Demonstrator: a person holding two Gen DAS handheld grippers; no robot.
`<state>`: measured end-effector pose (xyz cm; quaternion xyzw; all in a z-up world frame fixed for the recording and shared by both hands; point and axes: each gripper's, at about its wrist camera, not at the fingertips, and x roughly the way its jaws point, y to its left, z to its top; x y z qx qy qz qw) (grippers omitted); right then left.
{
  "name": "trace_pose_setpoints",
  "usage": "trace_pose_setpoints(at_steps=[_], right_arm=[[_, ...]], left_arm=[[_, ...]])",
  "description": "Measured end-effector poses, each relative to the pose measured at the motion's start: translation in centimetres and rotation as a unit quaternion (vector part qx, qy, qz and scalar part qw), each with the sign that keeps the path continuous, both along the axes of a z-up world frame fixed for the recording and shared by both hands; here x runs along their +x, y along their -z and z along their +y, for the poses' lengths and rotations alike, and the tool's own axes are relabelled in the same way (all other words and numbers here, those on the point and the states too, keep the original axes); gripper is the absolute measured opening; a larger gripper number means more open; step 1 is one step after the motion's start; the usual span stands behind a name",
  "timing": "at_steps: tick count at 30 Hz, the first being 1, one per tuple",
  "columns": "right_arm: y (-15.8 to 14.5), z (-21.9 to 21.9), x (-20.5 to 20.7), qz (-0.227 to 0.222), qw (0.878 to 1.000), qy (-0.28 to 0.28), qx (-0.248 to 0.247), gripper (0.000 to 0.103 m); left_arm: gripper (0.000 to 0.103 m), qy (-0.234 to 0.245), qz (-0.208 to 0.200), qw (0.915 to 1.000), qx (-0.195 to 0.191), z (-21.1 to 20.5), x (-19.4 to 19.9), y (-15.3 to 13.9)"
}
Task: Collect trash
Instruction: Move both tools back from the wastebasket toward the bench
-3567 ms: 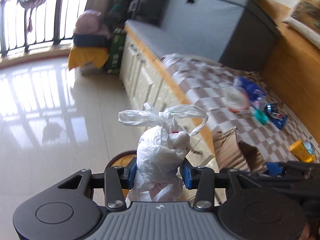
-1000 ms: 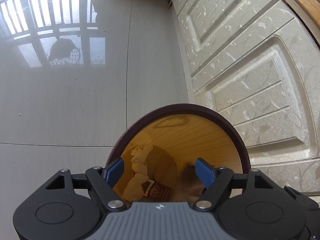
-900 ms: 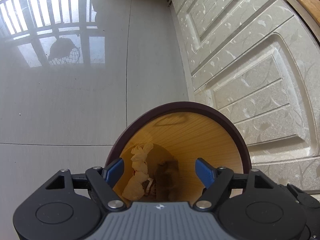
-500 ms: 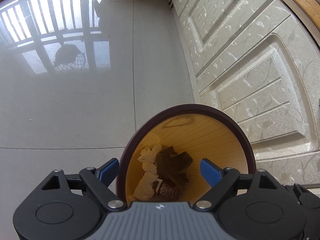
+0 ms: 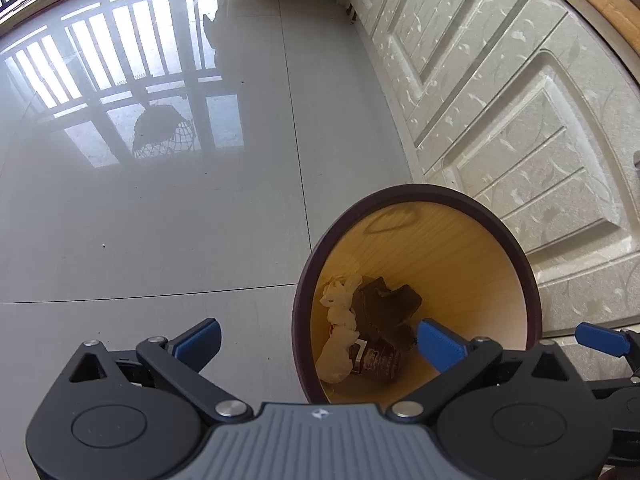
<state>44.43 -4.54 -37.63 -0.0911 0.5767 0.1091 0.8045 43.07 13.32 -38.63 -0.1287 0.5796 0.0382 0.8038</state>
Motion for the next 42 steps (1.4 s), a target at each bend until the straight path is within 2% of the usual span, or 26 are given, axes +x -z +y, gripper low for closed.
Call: trace_pose_setpoints(at_steps=[20,30,42], right_arm=[[-6.9,0.0,-4.6,-0.076,0.997,-0.01,-0.007,0.103],[-11.4,-0.1,-7.9,-0.113,0.994,-0.003,0.005,0.103],[-16.3,-1.1,-12.1,-0.147,0.989,0.0,0.011,0.103]], left_arm=[[0.103,0.004,-0.043,0.9986,0.03,0.6,-6.8,-5.8],[0.103,-0.015,-0.084,0.9955,0.042,1.2,-10.7,-9.8],[0.103,-0.008,-0.121,0.9907,0.061,0.4,-14.7,-14.1]])
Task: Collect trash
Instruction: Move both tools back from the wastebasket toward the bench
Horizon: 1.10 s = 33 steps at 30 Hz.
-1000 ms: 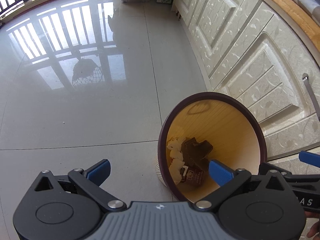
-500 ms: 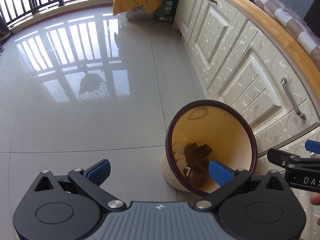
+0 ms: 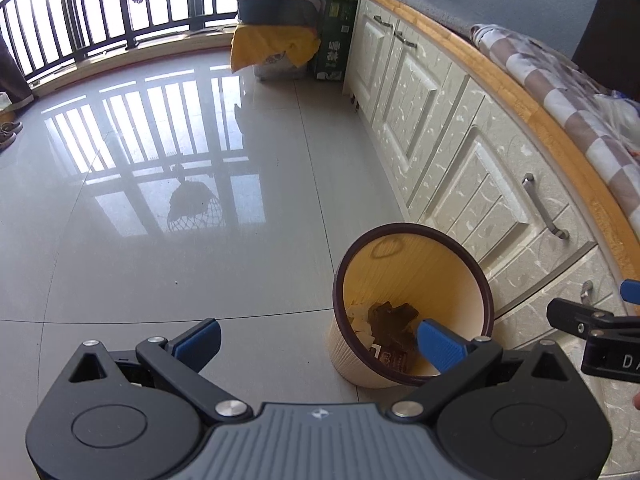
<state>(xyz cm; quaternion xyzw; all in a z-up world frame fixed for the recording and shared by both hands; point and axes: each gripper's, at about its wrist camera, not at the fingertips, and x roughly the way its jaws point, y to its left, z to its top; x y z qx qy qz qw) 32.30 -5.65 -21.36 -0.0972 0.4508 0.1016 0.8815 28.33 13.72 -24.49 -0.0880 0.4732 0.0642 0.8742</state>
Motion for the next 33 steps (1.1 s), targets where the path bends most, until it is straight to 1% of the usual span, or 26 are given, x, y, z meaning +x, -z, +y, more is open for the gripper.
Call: trace_pose_setpoints(at_steps=[8,15,20,25,29,33], right_arm=[[-4.3,-1.0,-2.9,-0.037,0.999,-0.002,0.009,0.103],[-7.3,-3.4,-5.4,-0.067,0.998,0.007,0.021,0.103],[-9.0,-6.2,-6.9,-0.087,0.996,0.023,0.027,0.103],[-10.0,-10.0,-8.2,-0.104,0.993,0.054,0.035,0.103],[-10.5,-13.4,-9.2,-0.119,0.989,0.081,0.036,0.103],[-10.9,-17.1,-10.1,-0.135,0.984,0.113,0.039,0.103]], left_arm=[[0.103,-0.008,-0.031,0.9995,-0.003,-0.1,-3.0,-3.6],[0.103,-0.006,-0.06,0.9982,0.0,-1.6,-5.1,-6.6],[0.103,0.01,-0.087,0.9962,0.006,-4.0,-5.6,-8.9],[0.103,0.035,-0.11,0.9932,0.012,-7.2,-5.7,-10.7],[0.103,0.057,-0.128,0.9901,0.01,-10.1,-6.0,-11.6],[0.103,0.078,-0.145,0.9864,-0.001,-13.3,-6.0,-12.0]])
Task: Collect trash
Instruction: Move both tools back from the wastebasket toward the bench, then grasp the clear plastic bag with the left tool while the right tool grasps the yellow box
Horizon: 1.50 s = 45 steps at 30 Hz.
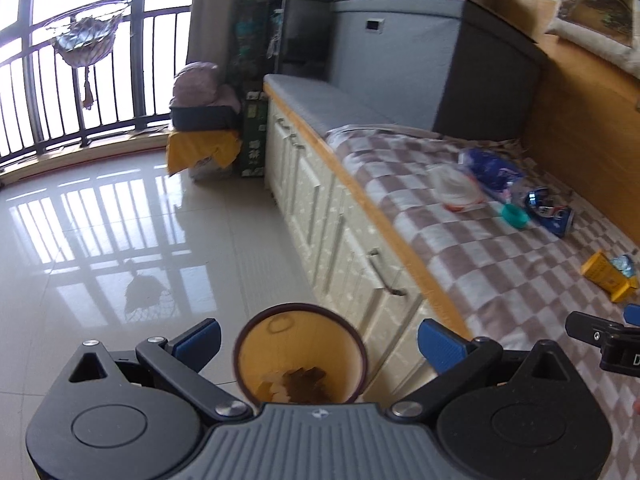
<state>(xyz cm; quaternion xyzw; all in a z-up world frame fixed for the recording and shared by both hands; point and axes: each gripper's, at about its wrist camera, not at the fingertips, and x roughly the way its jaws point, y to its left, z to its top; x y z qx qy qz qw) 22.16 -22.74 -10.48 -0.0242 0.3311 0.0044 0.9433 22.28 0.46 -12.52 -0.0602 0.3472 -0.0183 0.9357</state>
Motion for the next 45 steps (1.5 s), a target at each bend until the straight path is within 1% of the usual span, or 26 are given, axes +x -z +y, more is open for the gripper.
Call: trace_pose_setpoints(at_steps=[4,9,12,14,18,21,23,24,27,30,32,34,36,38,39,41,44,45], right_arm=[[-0.1,-3.8,-0.6,-0.014,0.999,0.035,0.0,0.103],[0.2,-8.4,-1.5,-0.029,0.997,0.077,-0.002,0.103],[0.6,-11.0,-1.8,-0.034,0.995,0.097,-0.002,0.103],[0.9,-12.5,-1.7,-0.034,0.994,0.104,0.01,0.103],[1.6,-15.0,-1.2,-0.033,0.991,0.127,-0.008,0.103],[2.1,-16.7,-0.6,-0.033,0.989,0.141,-0.008,0.103],[2.5,-17.7,-0.2,-0.034,0.989,0.146,-0.007,0.103],[2.6,-18.1,0.0,-0.035,0.988,0.148,-0.008,0.103],[3.0,-19.2,0.4,-0.037,0.988,0.148,-0.002,0.103],[3.3,-20.2,1.1,-0.04,0.989,0.144,0.011,0.103],[3.5,-20.5,1.7,-0.042,0.99,0.136,0.014,0.103],[3.5,-21.0,2.4,-0.045,0.992,0.12,0.018,0.098],[3.5,-21.4,3.2,-0.048,0.993,0.102,0.022,0.087],[3.2,-21.9,3.9,-0.053,0.994,0.088,0.026,0.081],[3.1,-22.0,4.3,-0.056,0.995,0.083,0.024,0.08],[2.7,-22.3,5.0,-0.067,0.995,0.077,0.021,0.08],[2.6,-22.9,6.1,-0.079,0.994,0.065,0.03,0.079],[2.7,-23.1,6.4,-0.077,0.994,0.062,0.035,0.077]], left_arm=[[0.103,0.025,-0.014,0.9996,-0.008,-3.1,0.2,-0.1],[0.103,0.053,-0.03,0.9981,-0.002,-6.8,0.9,-0.2],[0.103,0.071,-0.042,0.9965,-0.011,-8.7,1.8,-0.3],[0.103,0.081,-0.045,0.9955,-0.02,-9.8,2.7,-0.3],[0.103,0.098,-0.053,0.9933,-0.031,-12.0,5.0,-0.6],[0.103,0.107,-0.059,0.9916,-0.042,-13.2,7.3,-0.7],[0.103,0.105,-0.061,0.9911,-0.056,-13.7,9.0,-0.7],[0.103,0.103,-0.062,0.9905,-0.067,-13.8,9.8,-0.8],[0.103,0.095,-0.066,0.9857,-0.123,-13.7,12.2,-0.7],[0.103,0.075,-0.048,0.9799,-0.178,-13.4,15.0,-0.4],[0.103,0.064,-0.044,0.973,-0.217,-13.1,16.7,-0.1],[0.103,0.053,-0.042,0.9661,-0.249,-12.9,18.4,0.2],[0.103,0.042,-0.05,0.9612,-0.268,-12.8,19.7,0.5],[0.103,0.029,-0.057,0.957,-0.283,-12.7,20.9,0.9],[0.103,0.027,-0.059,0.9528,-0.297,-12.6,21.4,1.2],[0.103,0.023,-0.059,0.9438,-0.324,-12.4,22.4,1.9],[0.103,0.017,-0.06,0.9338,-0.352,-12.3,23.4,3.0],[0.103,0.016,-0.06,0.9312,-0.359,-12.2,23.7,3.3]])
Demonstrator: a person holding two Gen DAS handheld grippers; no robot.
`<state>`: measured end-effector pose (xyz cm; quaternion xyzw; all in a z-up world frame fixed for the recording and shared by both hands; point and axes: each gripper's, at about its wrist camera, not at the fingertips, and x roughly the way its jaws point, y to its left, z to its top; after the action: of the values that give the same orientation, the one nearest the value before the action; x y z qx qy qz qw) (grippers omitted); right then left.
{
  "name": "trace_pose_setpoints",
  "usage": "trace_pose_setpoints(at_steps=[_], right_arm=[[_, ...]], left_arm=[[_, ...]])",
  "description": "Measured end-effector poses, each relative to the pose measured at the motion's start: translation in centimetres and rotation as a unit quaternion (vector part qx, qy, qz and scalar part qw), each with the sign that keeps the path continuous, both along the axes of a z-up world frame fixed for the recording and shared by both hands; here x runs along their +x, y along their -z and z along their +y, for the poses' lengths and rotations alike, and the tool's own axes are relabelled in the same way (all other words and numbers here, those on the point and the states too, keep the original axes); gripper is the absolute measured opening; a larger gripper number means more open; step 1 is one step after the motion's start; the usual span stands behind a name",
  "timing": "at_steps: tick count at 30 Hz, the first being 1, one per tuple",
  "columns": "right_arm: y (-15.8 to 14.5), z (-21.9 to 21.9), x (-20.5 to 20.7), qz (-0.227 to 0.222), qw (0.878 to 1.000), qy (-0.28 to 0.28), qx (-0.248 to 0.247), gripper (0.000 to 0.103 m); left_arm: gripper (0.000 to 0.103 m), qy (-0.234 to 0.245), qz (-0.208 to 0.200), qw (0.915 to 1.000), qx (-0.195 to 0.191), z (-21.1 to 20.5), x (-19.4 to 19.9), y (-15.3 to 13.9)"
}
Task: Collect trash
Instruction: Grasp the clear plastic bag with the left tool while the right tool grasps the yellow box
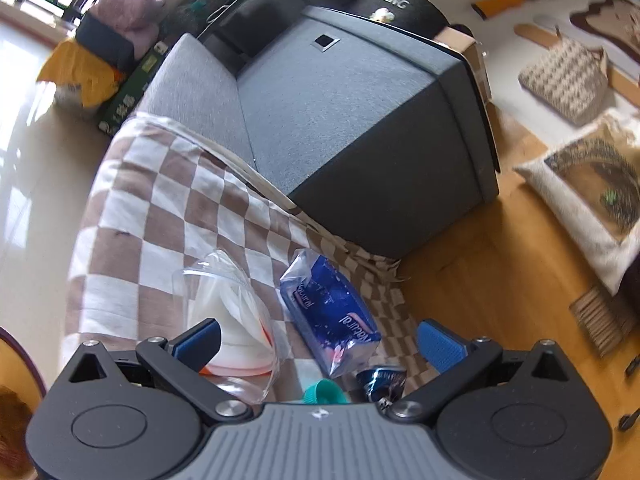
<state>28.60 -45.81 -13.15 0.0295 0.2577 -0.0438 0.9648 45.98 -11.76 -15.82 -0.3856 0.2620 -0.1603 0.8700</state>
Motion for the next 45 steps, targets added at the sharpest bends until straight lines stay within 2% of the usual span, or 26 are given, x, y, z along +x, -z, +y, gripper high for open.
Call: trace_pose_setpoints(at_steps=[2,7,10,14,19,23,25,26,29,31,33,35,38,40,42,45], right_arm=[[0.3,0.1,0.6,0.014,1.0,-0.021,0.011,0.072],[0.8,2.0,-0.1,0.032,0.994,-0.104,0.021,0.072],[0.9,2.6,-0.5,0.044,0.989,-0.136,0.039,0.071],[-0.1,2.6,-1.4,0.018,0.99,-0.137,0.042,0.071],[-0.6,0.8,0.2,0.015,0.992,-0.125,0.031,0.071],[-0.2,-0.4,2.2,0.034,0.99,-0.133,0.029,0.073],[0.1,-1.0,3.1,0.041,0.988,-0.143,0.046,0.073],[0.4,-1.1,3.7,0.047,0.987,-0.147,0.053,0.073],[1.1,-0.5,4.7,0.065,0.984,-0.161,0.035,0.077],[1.6,0.1,5.2,0.076,0.982,-0.171,0.026,0.081],[2.2,0.6,5.7,0.084,0.981,-0.174,0.015,0.085],[2.5,0.9,6.1,0.09,0.981,-0.17,0.003,0.086],[2.7,1.1,6.4,0.105,0.978,-0.179,0.011,0.078],[3.0,1.6,6.4,0.118,0.977,-0.178,-0.013,0.078],[3.3,2.0,6.3,0.126,0.977,-0.168,-0.027,0.07],[3.1,1.8,5.9,0.124,0.98,-0.159,0.001,0.064]], left_arm=[[0.103,-0.01,0.003,0.9999,-0.006,0.1,0.4,0.5],[0.103,-0.02,0.021,0.9986,-0.045,0.5,1.2,1.7],[0.103,-0.024,0.019,0.9987,-0.041,0.2,1.7,1.9],[0.102,-0.024,0.013,0.9993,-0.027,-0.4,2.6,2.3],[0.086,-0.021,0.002,0.9994,-0.026,-1.2,3.7,2.7],[0.071,-0.038,0.009,0.9986,-0.036,-1.2,4.1,3.4],[0.061,-0.04,0.012,0.9985,-0.035,-1.2,4.4,3.5],[0.06,-0.039,0.012,0.9985,-0.035,-1.2,4.4,3.7],[0.046,-0.044,0.018,0.9985,-0.028,-1.0,4.8,3.9],[0.031,-0.046,0.024,0.9985,-0.02,-0.9,4.9,3.8],[0.02,-0.045,0.04,0.9982,-0.003,-0.9,5.1,3.7],[0.018,-0.033,0.039,0.9987,0.009,-1.0,5.0,3.4],[0.017,-0.014,0.035,0.9986,0.037,-1.3,4.6,2.7],[0.016,-0.005,0.032,0.9979,0.056,-1.4,4.2,2.1],[0.016,0.006,0.026,0.9965,0.079,-1.7,3.5,1.7],[0.015,0.023,0.022,0.9934,0.11,-1.9,2.3,1.1]])
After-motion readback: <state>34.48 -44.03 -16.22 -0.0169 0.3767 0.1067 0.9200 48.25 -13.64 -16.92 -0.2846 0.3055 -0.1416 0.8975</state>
